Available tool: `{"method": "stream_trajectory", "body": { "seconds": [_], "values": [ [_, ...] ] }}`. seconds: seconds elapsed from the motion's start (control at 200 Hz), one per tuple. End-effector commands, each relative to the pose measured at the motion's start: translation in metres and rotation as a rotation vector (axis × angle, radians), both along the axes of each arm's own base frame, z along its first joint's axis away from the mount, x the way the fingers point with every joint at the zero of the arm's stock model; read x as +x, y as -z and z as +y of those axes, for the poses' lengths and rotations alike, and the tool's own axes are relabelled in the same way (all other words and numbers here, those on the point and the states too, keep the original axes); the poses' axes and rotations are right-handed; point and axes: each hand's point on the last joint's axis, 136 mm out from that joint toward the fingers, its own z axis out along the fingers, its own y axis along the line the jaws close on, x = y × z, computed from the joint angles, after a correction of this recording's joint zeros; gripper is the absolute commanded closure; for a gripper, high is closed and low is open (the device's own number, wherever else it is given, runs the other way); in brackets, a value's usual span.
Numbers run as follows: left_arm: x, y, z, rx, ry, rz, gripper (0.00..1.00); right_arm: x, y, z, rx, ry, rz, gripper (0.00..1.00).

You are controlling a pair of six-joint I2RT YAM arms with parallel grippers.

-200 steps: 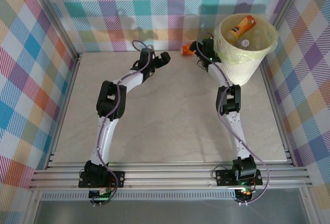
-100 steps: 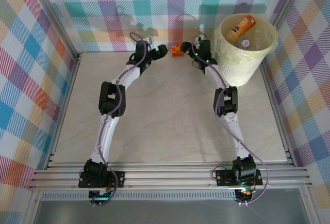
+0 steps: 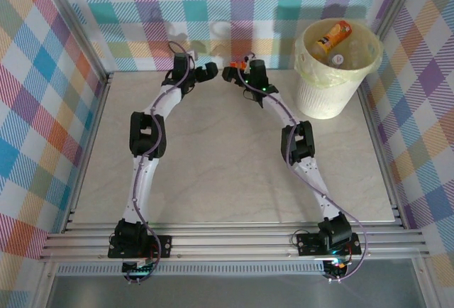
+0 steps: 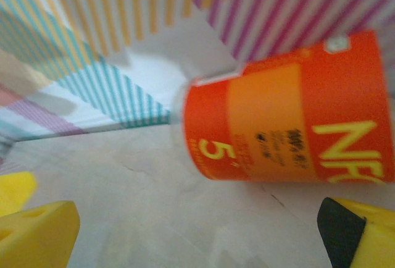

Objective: Put the plastic bottles in the bin

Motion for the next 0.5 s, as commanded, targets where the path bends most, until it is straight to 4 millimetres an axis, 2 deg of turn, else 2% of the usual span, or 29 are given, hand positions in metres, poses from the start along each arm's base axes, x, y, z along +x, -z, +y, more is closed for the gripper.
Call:
{"method": "stream_trajectory", "body": {
  "seconds": [0.0,0.1,0.32,0.39,0.495],
  "values": [
    [-0.003,-0.007,-0.011,-0.061,0.050,0.008,0.00,0.017,-0.029,-0.057,-0.028,0.204,0.005,0.00],
    [0.000,-0.002,-0.011,-0.097,0.029,0.019,0.00,0.022,-0.023,-0.087,-0.016,0.272,0.053,0.00],
    [0.006,0.011,-0.011,-0.141,-0.004,0.028,0.00,0.031,-0.006,-0.121,0.002,0.349,0.084,0.00],
    [0.007,0.011,-0.014,-0.164,0.007,0.019,0.00,0.037,-0.004,-0.127,0.028,0.359,0.067,0.00],
    [0.009,0.010,-0.022,-0.211,0.041,0.003,0.00,0.049,-0.012,-0.120,0.137,0.271,0.001,0.00]
  ]
}}
